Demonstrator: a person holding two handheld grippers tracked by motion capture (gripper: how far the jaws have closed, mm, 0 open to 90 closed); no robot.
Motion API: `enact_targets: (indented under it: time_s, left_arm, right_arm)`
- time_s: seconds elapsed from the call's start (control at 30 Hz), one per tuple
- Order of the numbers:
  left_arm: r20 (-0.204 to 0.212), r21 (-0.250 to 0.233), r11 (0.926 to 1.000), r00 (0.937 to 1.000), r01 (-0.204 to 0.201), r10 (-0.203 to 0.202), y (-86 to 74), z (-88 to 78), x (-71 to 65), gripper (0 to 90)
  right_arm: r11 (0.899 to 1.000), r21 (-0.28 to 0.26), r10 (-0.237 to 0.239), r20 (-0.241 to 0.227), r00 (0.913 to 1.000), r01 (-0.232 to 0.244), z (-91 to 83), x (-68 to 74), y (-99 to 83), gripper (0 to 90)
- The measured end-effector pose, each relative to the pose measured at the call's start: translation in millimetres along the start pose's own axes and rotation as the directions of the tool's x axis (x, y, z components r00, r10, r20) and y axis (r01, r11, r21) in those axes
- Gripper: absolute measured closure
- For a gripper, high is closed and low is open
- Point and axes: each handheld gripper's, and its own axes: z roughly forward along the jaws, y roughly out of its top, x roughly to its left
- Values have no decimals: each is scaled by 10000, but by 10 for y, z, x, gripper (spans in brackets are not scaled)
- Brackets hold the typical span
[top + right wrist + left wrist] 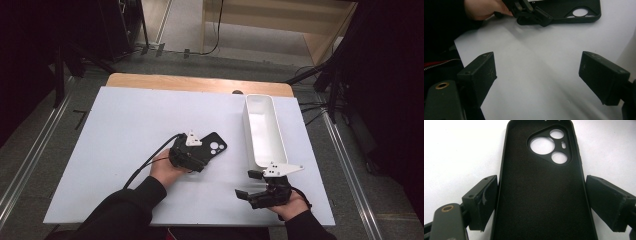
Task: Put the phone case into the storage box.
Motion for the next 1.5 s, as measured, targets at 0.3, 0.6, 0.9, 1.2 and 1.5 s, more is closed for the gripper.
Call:
enact_targets:
  time_s: [0.3, 0.6, 0.9, 1.2, 1.5]
  left_arm:
    - [17, -63, 9999, 9999, 113, -113, -2, -11, 5, 143]
    - [109, -173, 9993, 9994, 326, -325, 5, -48, 59, 144]
    - [269, -539, 9965, 9977, 632, -619, 46, -138, 113, 144]
    - [625, -1246, 9840, 9908, 1271, -1201, 111, -303, 171, 143]
    - [789, -1753, 9716, 9860, 1588, -1469, 162, -482, 183, 143]
  right_arm:
    - [10000, -6, 46, -10, 10000, -46, -2, -4, 0, 129]
    - [10000, -33, 41, -41, 10000, -41, 1, -3, 4, 129]
    - [9999, -139, 34, 14, 10000, -34, -11, -6, 15, 129]
    - [9995, -283, -128, 182, 9998, 133, -10, 35, 61, 129]
    - [9987, -412, -294, 328, 9990, 308, -16, 85, 113, 129]
